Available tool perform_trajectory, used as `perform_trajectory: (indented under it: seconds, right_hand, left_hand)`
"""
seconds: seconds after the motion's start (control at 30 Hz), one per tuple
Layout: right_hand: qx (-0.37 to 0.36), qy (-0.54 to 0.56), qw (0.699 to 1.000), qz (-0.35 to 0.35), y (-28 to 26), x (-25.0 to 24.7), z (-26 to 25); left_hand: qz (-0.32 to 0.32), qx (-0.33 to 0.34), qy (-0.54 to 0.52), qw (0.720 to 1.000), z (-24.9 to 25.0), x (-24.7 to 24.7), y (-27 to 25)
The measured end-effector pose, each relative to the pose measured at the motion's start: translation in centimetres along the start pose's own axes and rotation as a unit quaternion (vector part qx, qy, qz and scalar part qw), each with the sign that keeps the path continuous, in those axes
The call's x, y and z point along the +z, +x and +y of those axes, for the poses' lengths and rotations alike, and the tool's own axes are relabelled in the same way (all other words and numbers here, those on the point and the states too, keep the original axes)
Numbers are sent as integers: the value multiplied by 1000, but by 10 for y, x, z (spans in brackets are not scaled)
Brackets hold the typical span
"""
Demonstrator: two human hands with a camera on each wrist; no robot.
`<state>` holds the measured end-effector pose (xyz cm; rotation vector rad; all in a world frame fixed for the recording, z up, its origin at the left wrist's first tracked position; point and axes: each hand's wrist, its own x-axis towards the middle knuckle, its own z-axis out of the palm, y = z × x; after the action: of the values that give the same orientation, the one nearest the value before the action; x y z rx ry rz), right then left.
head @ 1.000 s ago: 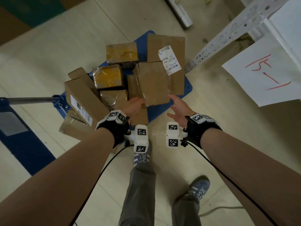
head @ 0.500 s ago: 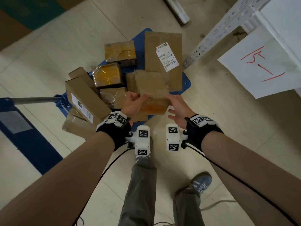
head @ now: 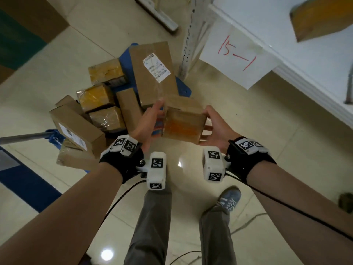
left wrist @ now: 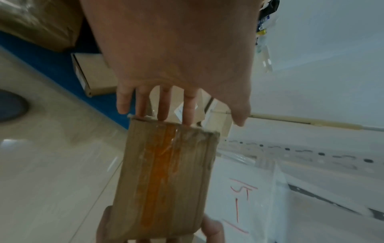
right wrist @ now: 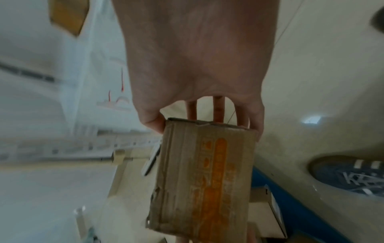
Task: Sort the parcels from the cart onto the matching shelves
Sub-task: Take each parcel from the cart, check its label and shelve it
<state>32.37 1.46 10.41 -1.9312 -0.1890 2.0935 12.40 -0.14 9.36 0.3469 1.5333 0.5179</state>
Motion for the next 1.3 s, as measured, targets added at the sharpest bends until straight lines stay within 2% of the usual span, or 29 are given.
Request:
perform_trajectory:
  seconds: [0.1,0.23,0.33,0.4,0.5,0.6,0.7,0.77,0.83,0.93,1.07,1.2,1.3]
  right_hand:
    - [-17,62,998,-1,-20,-42,13]
    - [-57,54,997,9,-39,-88,30]
    - [-66,30,997,21,-50,-123,43]
    - [-78,-7,997,27,-56,-147,53]
    - [-113,-65,991,37,-67,-175,63]
    - [-143,-65,987,25,-81,-194,68]
    - [-172,-5,985,16,-98,-227,72]
    - [-178,57,982,20,-105,-251,75]
    - [-167,110,979,32,-106,-269,80]
    - [-128,132,981,58,-104,-287,88]
    - [-111,213,971,1,-109,-295,95]
    - [-144,262,954,-31,-113,-299,100]
    - [-152,247,956,-39,-114,-305,102]
  left_hand:
    - [-25,-12,28,999,3,36,-15]
    - [-40,-5,48,998,-5,89,-30]
    - [-35,64,118,990,-13,119,-30]
    - [-56,96,173,979,-19,141,-34]
    - [-103,87,238,962,-27,183,-49]
    - [-103,43,263,958,-33,212,-61]
    - [-144,-1,232,962,-38,233,-72]
    - [-158,-32,174,971,-42,239,-76]
    - [-189,-110,64,974,-45,243,-77]
    - [-245,-178,-97,948,-49,251,-82]
    - [-315,-186,-189,911,-60,267,-95]
    - [-358,-185,-191,895,-68,278,-103]
    - [-360,-200,-196,890,-73,279,-101]
